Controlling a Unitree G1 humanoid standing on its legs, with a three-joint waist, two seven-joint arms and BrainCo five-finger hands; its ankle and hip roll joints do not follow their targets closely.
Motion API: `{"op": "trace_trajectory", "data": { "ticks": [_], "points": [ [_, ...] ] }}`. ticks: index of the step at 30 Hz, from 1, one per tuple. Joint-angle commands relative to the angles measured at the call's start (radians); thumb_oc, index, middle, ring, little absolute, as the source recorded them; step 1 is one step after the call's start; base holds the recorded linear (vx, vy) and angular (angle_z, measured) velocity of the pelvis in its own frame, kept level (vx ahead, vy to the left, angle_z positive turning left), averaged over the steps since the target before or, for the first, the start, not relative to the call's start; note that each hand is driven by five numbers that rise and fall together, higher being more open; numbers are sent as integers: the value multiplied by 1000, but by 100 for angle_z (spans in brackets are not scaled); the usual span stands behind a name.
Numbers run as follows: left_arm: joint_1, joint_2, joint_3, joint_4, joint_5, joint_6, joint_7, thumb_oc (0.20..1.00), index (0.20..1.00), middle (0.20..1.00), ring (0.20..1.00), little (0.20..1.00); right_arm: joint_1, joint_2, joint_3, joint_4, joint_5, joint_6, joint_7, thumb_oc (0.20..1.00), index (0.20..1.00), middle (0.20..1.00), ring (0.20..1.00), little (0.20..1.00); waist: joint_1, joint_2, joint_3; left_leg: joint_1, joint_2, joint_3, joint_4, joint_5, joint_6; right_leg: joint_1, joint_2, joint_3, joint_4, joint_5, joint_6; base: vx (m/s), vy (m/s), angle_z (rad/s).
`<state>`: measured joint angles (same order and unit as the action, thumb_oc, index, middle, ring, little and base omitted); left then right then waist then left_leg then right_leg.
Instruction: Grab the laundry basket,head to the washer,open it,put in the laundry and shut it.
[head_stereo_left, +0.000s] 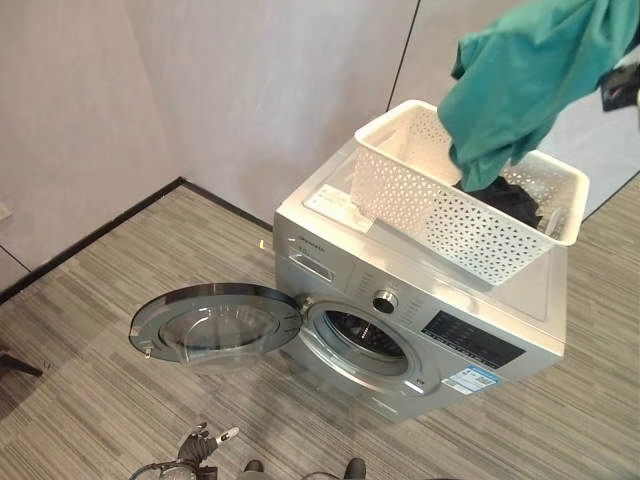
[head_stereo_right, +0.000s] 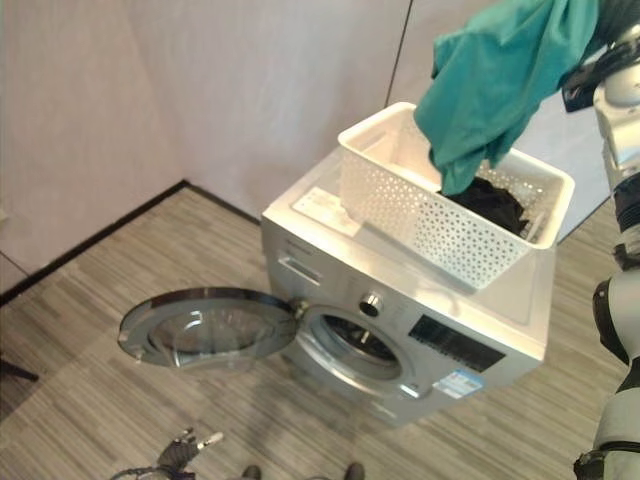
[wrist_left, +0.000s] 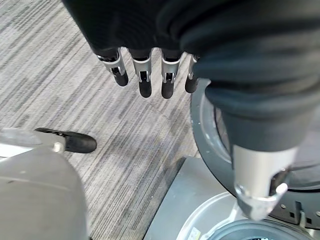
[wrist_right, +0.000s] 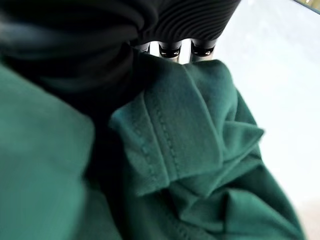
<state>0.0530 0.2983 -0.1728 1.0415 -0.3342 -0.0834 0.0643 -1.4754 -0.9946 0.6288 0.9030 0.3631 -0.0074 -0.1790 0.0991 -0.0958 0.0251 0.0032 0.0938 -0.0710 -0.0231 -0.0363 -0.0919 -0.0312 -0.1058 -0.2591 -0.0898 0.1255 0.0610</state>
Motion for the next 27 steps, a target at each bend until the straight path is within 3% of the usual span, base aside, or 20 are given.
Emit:
{"op": "trace_trajectory", "data": {
  "ticks": [1, 11, 14, 17, 22, 23, 24, 27],
  "points": [
    [-57, 27, -70, 60, 38, -23, 23, 1000, 1000, 1000, 1000, 1000, -184, -76, -1, -2, 39, -89, -92, 200, 200, 200, 200, 200, 3, -31, -24, 3, -7, 32, -7, -38, 45, 79, -77, -13, 61, -166, 74, -7, 28, -3],
    [-61, 7, -83, 62, 51, -31, 30, 1000, 1000, 1000, 1000, 1000, -114, -101, -80, -151, 59, -131, -125, 200, 200, 200, 200, 200, -23, -16, -43, 18, -21, 42, -19, -40, 57, 76, -87, 3, 65, -157, 79, -6, 15, -1],
    [-56, -11, -75, 31, 50, -33, 33, 1000, 1000, 1000, 1000, 1000, 38, -98, -208, -385, 37, -156, -145, 200, 200, 200, 200, 200, -39, 0, -43, 22, -25, 51, -26, -38, 62, 70, -92, 9, 68, -152, 81, -31, 26, -4],
    [-54, -9, -80, -12, 57, -37, 36, 1000, 1000, 1000, 1000, 1000, 128, -104, -286, -499, 19, -165, -152, 200, 200, 200, 200, 200, -45, 3, -42, 22, -28, 53, -29, -38, 64, 67, -94, 13, 66, -148, 83, -30, 9, -10],
    [-26, 59, -106, -297, 96, -56, 19, 1000, 1000, 1000, 1000, 1000, 333, -128, -431, -720, -22, -175, -141, 200, 200, 200, 200, 200, -52, 15, -39, 20, -33, 60, -34, -35, 69, 61, -100, 17, 61, -137, 88, -43, 5, -2],
    [-5, 117, -122, -474, 110, -61, -20, 1000, 1000, 1000, 1000, 1000, 407, -129, -464, -790, -41, -165, -114, 200, 200, 200, 200, 200, -58, 27, -33, 11, -36, 63, -36, -23, 71, 52, -106, 16, 60, -126, 89, -36, 5, -1],
    [0, 121, -122, -479, 110, -57, -21, 1000, 1000, 1000, 1000, 1000, 418, -127, -473, -795, -42, -163, -114, 200, 200, 200, 200, 200, -57, 26, -37, 16, -34, 63, -39, -29, 70, 56, -103, 16, 59, -132, 90, -63, 16, -2],
    [49, 234, -110, -753, 68, -53, -97, 1000, 1000, 1000, 1000, 1000, 540, -103, -525, -872, -50, -150, -76, 200, 200, 200, 200, 200, -59, 43, -34, 15, -35, 64, -46, -21, 70, 54, -107, 12, 60, -130, 92, -3, 5, -2]
  ]
}}
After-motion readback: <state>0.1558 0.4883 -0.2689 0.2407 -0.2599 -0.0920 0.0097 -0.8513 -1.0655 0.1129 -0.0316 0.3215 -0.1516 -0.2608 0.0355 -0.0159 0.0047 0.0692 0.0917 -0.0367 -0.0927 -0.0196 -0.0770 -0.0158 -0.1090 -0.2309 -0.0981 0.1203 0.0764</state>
